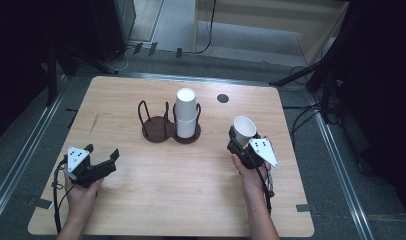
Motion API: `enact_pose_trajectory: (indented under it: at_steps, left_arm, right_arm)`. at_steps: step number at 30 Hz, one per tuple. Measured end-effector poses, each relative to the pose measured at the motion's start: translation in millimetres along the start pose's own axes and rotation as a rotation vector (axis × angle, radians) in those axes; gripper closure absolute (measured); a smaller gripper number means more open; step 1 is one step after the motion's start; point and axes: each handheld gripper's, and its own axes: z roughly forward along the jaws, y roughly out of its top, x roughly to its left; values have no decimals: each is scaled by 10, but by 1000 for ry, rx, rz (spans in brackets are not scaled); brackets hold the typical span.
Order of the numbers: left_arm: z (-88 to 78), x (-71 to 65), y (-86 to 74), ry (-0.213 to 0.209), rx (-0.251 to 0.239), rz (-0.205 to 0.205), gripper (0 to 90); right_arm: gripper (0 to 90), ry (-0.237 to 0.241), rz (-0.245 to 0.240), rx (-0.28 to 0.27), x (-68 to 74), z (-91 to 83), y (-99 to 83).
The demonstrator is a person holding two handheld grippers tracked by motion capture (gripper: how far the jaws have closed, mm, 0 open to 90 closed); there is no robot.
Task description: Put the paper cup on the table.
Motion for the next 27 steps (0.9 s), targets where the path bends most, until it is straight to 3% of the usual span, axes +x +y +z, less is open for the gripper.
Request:
enact_pose_trajectory:
  at_steps: [2,5,10,16,24,27]
  left_arm:
    - [-1,-18,-13,-9,-5,25,90]
    - [-4,-23,-14,-16,-8,25,88]
    - [-10,-1,-11,-24,-4,5,74]
    - [-10,0,-8,-32,1,-8,69]
    - [-16,17,-2,-41,10,-35,21]
    - [-15,8,-2,-41,12,-31,19]
  right_arm:
    - [301,4,-6,-11,-24,38,-23]
    - [303,6,-24,4,-48,100,-71]
    - [290,-48,-37,32,-55,186,-118]
    - [281,-74,-10,-8,-92,321,-92]
    - [277,-90,28,-2,-203,514,-108]
    - [277,-108,16,5,-236,584,-142]
